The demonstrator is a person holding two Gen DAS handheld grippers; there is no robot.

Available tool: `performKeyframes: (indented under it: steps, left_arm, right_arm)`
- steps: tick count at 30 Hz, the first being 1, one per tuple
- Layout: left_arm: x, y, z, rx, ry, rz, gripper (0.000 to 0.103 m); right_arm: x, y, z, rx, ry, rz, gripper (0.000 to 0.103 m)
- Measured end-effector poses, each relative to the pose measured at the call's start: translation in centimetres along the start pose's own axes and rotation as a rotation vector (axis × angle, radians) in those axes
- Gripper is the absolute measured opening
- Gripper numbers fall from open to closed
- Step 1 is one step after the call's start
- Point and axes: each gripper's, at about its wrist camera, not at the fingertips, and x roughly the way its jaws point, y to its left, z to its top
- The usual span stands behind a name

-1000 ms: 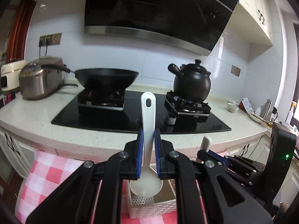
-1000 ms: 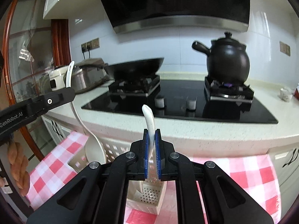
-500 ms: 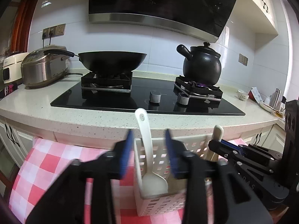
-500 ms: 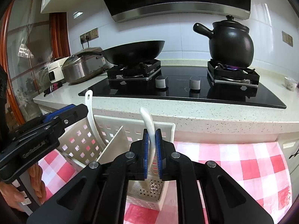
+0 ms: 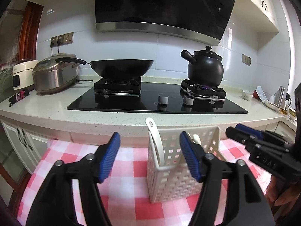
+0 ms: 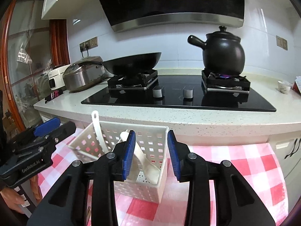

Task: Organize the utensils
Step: 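Move both tools back down to the wooden chopsticks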

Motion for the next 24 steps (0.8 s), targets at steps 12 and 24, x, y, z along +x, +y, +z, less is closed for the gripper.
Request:
performKeyframes:
  steps: [12, 24]
  left_arm:
    - [-7.9, 0.8, -3.9, -0.030, 0.019, 0.000, 0.096]
    - [-10.8, 1.2, -10.5, -0.059, 0.153, 0.000, 0.098]
  right_arm:
    - [-8.0, 0.4, -2.9, 0.033, -0.005, -0.011, 0.049]
    - [-11.0, 1.2, -10.8, 0.048, 0.142, -0.007, 0.052]
